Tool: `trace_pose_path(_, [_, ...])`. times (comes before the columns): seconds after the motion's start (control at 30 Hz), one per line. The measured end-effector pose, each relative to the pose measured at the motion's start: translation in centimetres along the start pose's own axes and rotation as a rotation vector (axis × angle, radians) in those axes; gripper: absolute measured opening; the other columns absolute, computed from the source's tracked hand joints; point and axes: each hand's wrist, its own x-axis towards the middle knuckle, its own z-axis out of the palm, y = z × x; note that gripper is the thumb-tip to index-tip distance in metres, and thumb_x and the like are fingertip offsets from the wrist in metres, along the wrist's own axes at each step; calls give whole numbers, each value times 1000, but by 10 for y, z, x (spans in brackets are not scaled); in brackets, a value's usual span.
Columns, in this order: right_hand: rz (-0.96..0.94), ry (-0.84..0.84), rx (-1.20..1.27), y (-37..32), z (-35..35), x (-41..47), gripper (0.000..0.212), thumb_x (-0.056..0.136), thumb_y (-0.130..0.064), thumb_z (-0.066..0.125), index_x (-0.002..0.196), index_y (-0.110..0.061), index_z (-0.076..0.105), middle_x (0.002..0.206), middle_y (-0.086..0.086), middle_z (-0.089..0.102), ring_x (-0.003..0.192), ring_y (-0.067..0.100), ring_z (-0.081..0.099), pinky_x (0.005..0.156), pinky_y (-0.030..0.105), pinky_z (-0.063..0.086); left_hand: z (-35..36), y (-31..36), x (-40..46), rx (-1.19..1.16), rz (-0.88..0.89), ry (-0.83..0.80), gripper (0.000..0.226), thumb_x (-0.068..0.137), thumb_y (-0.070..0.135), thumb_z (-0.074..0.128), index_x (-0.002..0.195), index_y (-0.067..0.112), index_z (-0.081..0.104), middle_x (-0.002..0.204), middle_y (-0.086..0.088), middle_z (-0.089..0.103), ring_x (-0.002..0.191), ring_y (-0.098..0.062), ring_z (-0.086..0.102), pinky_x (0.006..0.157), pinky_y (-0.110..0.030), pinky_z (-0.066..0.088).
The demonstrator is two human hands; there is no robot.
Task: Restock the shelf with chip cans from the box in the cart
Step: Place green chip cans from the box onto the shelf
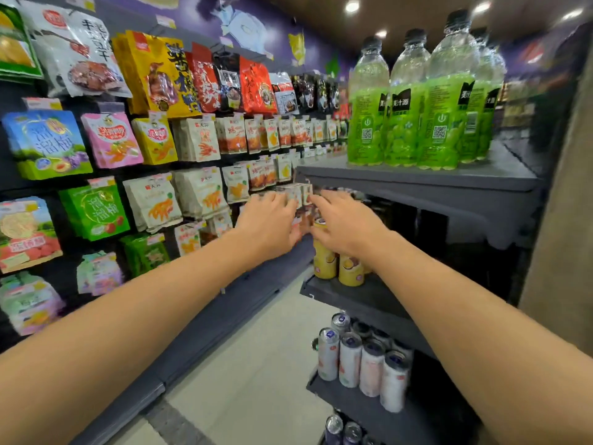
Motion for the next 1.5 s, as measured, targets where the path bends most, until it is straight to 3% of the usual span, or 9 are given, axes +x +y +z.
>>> trace_pose_path(0.2, [205,-74,-73,4,-18,-67,63,97,-43,50,150,-13,33,153,11,37,140,30,33,107,45,40,11,46,-9,-33,221,42,51,97,45,42,136,11,41,138,-12,47,128,-31,44,101,-43,36])
trace_pose_path(0.37, [390,-178,-154,27,-37,-152,68,99,-46,48,154,-13,27,154,9,35,141,29,31,108,45,40,0,126,-18,-230,440,116,55,94,39,48,139,8,43,134,-15,51,123,-34,49,98,-45,41])
trace_pose_path(0.5, [496,-162,-206,44,-63,-216,65,98,-45,50,151,-14,32,149,9,41,137,28,35,106,44,42,-29,188,-27,-358,590,207,52,89,37,55,128,3,55,125,-21,59,115,-38,56,92,-48,48])
trace_pose_path(0.63, [575,-167,-247,60,-91,-274,60,98,-43,50,148,-13,36,144,9,43,135,28,37,102,44,44,-60,241,-33,-405,747,308,45,88,39,43,111,4,60,107,-16,63,99,-35,61,78,-44,52])
trace_pose_path(0.8, [702,-181,-313,88,-128,-366,57,98,-40,49,146,-12,39,144,9,44,135,28,38,102,45,44,-93,328,-53,-432,931,339,31,80,29,61,99,3,62,91,-13,63,81,-34,62,63,-40,49])
trace_pose_path(0.93, [837,-222,-387,112,-165,-461,58,97,-43,50,145,-11,40,142,10,46,132,30,40,99,46,46,-146,407,-76,-403,1016,350,31,76,27,65,96,3,62,87,-14,61,78,-35,62,61,-39,47])
trace_pose_path(1.07, [1010,-268,-408,138,-208,-567,55,97,-47,50,139,-13,41,134,9,48,128,30,42,94,44,46,-215,494,-100,-453,1096,388,38,82,30,60,110,5,60,103,-15,61,94,-37,61,70,-41,47])
trace_pose_path(1.3, [1278,-348,-510,161,-304,-764,58,99,-46,45,146,-13,35,140,11,45,131,30,41,99,45,45,-350,667,-163,-576,1220,494,50,94,40,46,134,9,45,129,-13,53,116,-33,53,89,-43,47])
trace_pose_path(1.5, [1510,-390,-575,154,-387,-913,60,99,-48,46,147,-13,35,139,11,46,128,31,43,97,46,48,-466,792,-241,-648,1343,591,46,96,41,46,132,12,45,127,-10,52,112,-31,54,82,-40,46])
